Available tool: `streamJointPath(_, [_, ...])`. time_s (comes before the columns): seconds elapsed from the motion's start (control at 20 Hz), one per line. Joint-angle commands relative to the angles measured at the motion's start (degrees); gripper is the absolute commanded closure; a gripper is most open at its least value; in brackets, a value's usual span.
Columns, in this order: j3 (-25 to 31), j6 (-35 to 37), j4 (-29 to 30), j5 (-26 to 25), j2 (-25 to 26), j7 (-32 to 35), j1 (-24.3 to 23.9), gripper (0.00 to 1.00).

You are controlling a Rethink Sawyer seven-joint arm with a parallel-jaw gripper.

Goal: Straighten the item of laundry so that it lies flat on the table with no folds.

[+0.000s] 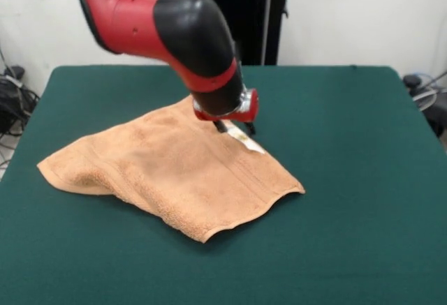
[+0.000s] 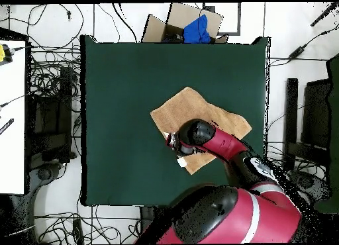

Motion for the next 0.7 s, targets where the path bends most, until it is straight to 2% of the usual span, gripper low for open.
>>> streamJointPath(0.05, [-4.49,-21.85,-17.45,-6.8,18.9,4.64,-3.11,0.0])
streamJointPath(0.3, [-2.99,-21.95,-20.03,-9.21,20.06,3.6,-4.66,0.0])
streamJointPath(0.7, [-4.61,-21.97,-24.67,-11.52,22.4,6.39,-3.13,0.0])
